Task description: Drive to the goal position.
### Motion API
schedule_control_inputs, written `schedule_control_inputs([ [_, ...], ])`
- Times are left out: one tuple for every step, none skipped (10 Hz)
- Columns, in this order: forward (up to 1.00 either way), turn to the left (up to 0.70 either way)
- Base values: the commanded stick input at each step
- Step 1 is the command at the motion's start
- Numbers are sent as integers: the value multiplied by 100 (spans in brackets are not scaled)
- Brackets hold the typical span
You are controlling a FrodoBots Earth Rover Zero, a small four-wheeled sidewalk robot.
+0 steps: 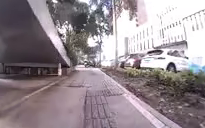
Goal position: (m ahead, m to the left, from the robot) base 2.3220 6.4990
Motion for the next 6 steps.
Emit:
schedule_control_inputs([
  [70,0],
  [70,0],
  [70,0],
  [70,0],
  [70,0],
  [70,0],
])
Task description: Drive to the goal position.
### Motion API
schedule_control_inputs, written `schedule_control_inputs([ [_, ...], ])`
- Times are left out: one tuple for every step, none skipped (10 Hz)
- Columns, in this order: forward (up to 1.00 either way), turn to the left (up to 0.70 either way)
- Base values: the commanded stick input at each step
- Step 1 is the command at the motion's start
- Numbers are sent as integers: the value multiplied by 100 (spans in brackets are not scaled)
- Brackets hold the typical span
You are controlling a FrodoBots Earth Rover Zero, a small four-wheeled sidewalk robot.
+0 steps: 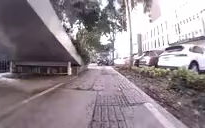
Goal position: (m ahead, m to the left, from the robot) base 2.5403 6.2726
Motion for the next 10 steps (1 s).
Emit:
schedule_control_inputs([
  [70,0],
  [70,0],
  [70,0],
  [70,0],
  [70,0],
  [70,0],
  [70,0],
  [70,0],
  [70,0],
  [70,0],
])
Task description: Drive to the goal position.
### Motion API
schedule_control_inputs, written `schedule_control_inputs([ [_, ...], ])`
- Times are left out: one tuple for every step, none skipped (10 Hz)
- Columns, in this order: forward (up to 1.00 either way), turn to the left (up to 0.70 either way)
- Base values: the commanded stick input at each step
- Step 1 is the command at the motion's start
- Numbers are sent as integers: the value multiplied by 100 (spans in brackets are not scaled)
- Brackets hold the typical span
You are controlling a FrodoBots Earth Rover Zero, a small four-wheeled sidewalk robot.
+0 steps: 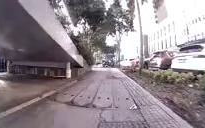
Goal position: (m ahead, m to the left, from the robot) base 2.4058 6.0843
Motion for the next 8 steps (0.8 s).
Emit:
schedule_control_inputs([
  [70,0],
  [70,0],
  [70,0],
  [70,0],
  [70,0],
  [70,0],
  [70,0],
  [70,0],
])
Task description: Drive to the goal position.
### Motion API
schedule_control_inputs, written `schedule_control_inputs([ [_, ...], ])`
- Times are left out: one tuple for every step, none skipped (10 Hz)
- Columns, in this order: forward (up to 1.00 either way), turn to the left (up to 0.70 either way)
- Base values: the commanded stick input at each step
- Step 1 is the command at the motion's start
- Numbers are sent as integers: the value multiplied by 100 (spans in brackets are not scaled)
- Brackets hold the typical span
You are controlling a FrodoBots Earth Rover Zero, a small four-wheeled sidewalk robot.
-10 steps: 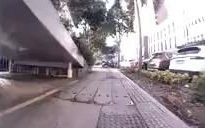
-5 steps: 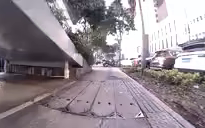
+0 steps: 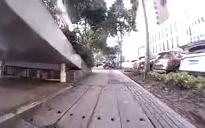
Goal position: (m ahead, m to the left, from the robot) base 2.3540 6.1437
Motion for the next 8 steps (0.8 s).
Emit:
schedule_control_inputs([
  [70,0],
  [70,0],
  [70,0],
  [70,0],
  [70,0],
  [70,0],
  [70,0],
  [70,0],
])
